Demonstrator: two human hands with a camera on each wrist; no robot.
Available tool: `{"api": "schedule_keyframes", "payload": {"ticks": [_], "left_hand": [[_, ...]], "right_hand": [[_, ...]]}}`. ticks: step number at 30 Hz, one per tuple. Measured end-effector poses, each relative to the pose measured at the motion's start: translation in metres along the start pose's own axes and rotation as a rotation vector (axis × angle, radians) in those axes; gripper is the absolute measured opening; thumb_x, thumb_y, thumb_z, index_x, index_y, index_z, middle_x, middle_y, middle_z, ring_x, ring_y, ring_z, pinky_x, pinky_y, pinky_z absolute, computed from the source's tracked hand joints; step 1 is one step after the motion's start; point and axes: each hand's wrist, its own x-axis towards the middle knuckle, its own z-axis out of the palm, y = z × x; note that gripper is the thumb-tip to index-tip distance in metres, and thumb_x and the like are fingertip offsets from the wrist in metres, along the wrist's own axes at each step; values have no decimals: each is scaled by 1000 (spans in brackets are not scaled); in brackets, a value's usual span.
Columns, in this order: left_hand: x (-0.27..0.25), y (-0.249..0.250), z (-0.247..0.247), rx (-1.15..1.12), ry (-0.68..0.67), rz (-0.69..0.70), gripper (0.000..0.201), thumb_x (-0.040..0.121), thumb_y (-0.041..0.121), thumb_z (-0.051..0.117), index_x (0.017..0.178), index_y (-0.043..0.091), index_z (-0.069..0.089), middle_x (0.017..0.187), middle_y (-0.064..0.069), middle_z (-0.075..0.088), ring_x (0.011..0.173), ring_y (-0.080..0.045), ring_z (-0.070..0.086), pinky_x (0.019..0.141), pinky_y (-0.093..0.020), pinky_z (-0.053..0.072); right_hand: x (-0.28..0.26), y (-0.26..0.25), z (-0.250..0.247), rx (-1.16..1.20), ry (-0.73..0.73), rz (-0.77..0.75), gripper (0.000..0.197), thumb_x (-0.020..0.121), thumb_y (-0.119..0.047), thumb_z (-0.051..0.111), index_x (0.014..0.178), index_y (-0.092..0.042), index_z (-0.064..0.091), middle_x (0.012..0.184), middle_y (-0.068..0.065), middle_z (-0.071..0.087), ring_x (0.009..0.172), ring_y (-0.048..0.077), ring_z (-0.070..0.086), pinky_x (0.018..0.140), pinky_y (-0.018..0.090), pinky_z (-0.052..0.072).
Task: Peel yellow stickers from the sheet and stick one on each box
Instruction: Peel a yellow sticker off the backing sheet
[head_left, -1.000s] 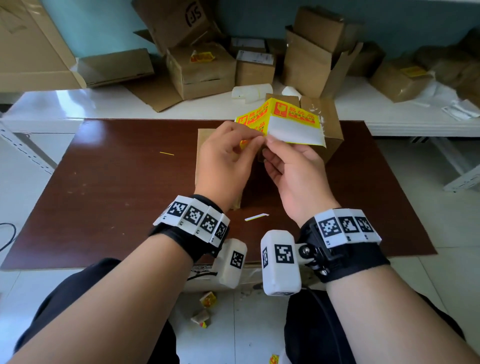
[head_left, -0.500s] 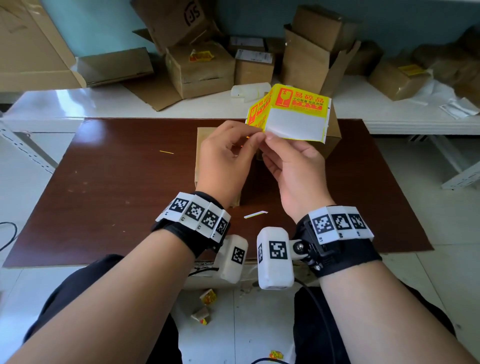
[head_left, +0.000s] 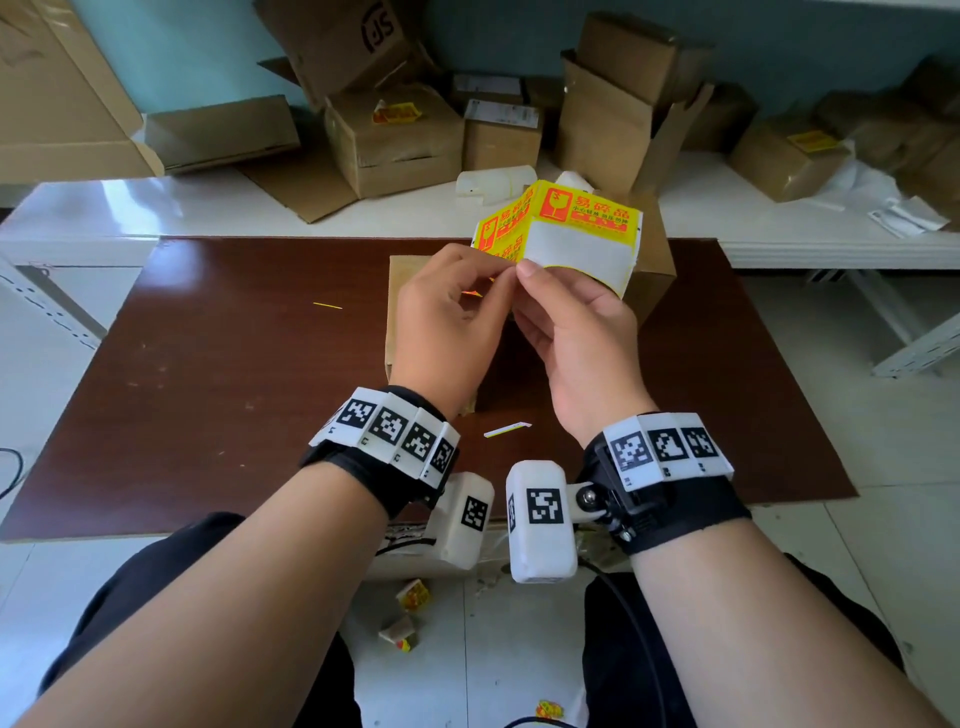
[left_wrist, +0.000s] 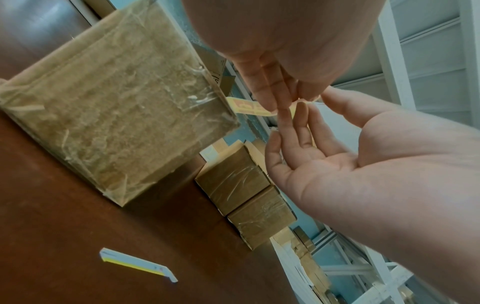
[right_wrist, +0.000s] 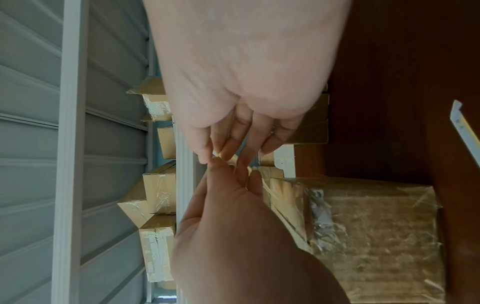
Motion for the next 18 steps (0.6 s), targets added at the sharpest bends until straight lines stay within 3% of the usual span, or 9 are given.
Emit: {"api": "schedule_keyframes", "payload": {"ticks": [5,10,18], "left_hand": [[1,-1,0,9,1,-2,8,99,16,75,96,12,82,94,-1,74,85,-10,69,73,-30,57],[1,0,1,17,1,-23,9,99,19,74,94,17,81,93,2,74,85,-10,69,73,-36,57],[4,3,-1,-11,40,-145,8,98,21,75,92,16,79,90,9,75,79,-3,67,69,-19,49]], "right_hand": [[2,2,-2,-27,11,-20,20,105,-8,73,87,-15,77,95,4,82,97,17,77,98,32,60],[2,2,-1,-47,32,-41,16,106,-8,72,91,-11,76,97,6,83,98,18,78,98,33,61],[2,1,-2,-37,43,-31,14,108,-10,69,96,-14,75,102,4,85,103,18,82,92,30,59]]}}
